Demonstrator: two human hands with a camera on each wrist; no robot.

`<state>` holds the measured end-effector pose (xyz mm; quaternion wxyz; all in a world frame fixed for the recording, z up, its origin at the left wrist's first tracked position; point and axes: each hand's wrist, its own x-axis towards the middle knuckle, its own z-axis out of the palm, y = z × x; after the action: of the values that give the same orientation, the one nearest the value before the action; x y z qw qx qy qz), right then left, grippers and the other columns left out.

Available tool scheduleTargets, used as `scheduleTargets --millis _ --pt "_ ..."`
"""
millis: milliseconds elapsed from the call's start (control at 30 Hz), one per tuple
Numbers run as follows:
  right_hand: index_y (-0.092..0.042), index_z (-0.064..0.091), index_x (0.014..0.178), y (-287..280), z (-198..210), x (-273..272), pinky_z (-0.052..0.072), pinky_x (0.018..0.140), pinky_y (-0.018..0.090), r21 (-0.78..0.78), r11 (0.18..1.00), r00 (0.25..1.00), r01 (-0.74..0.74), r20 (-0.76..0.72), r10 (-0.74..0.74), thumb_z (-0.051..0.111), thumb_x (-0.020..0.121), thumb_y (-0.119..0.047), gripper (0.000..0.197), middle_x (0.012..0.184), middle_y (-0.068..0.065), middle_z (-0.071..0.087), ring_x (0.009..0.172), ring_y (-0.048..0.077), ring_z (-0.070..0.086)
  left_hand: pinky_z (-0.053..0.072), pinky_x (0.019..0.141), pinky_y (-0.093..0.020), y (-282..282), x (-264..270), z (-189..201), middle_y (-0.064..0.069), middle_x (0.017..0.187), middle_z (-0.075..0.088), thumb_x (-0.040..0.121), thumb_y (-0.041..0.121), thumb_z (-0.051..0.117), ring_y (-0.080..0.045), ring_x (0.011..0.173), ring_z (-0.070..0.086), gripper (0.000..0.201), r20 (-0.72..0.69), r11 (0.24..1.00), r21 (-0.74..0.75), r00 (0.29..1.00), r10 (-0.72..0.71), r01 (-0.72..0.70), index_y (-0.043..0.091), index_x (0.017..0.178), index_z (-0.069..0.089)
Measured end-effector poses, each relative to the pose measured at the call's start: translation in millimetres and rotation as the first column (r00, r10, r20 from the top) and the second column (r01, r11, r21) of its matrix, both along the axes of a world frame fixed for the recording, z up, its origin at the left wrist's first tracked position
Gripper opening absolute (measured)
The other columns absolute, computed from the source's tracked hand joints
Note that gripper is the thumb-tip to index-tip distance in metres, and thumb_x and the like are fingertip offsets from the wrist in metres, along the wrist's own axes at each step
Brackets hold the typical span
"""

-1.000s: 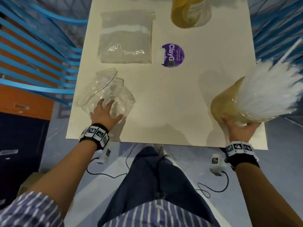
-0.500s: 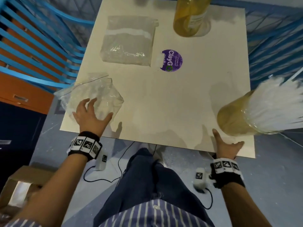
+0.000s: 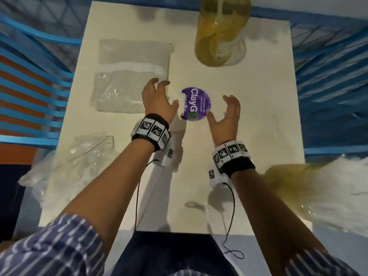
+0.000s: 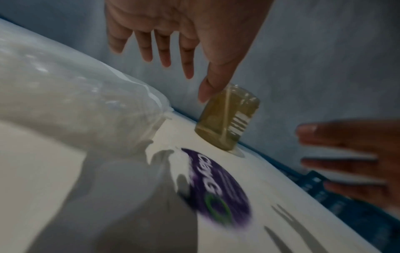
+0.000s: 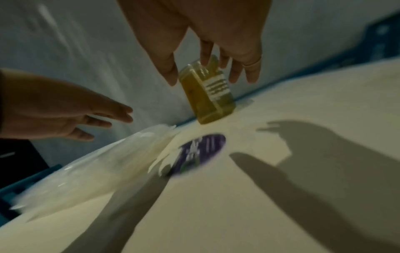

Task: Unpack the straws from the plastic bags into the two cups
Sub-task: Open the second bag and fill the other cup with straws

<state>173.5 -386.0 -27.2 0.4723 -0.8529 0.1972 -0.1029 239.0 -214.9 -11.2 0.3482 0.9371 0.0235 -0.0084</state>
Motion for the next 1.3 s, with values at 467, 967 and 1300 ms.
scheduleTargets --millis 467,967,1300 --pt "-0.011 0.056 0.111 -21 63 205 0.046 0.081 0.032 -0.323 0.941 0.994 -0.105 -0.072 0.086 0.052 0.091 -0.018 0.022 0.127 0.009 0.052 0.097 0.029 0.059 0.029 0.097 -0.049 0 188 -21 -0.01 0.134 0.038 0.061 0.042 0.077 -0.035 0.125 0.031 0.086 -0.228 0.912 0.409 0.97 0.088 0.014 0.026 0.135 0.035" --pt "-0.01 0.057 0.111 -26 82 -42 0.046 0.082 0.041 -0.375 0.871 0.935 -0.317 -0.275 0.222 0.048 0.093 -0.023 0.024 0.121 0.017 0.055 0.1 0.038 0.059 0.027 0.098 -0.023 -10 -138 73 -0.012 0.116 0.043 0.061 0.029 0.079 -0.027 0.111 0.034 0.071 0.252 0.993 -0.104 0.965 0.076 -0.051 0.025 0.126 0.049" --pt "-0.01 0.059 0.099 -46 94 -222 0.047 0.076 0.038 -0.345 0.751 0.821 -0.563 -0.337 0.461 0.054 0.09 -0.021 0.016 0.109 0.014 0.061 0.095 0.035 0.06 0.025 0.096 -0.005 27 -312 95 0.006 0.116 0.041 0.06 0.022 0.085 -0.004 0.108 0.039 0.066 0.183 0.993 -0.06 0.979 -0.086 0.098 0.015 0.115 0.049"
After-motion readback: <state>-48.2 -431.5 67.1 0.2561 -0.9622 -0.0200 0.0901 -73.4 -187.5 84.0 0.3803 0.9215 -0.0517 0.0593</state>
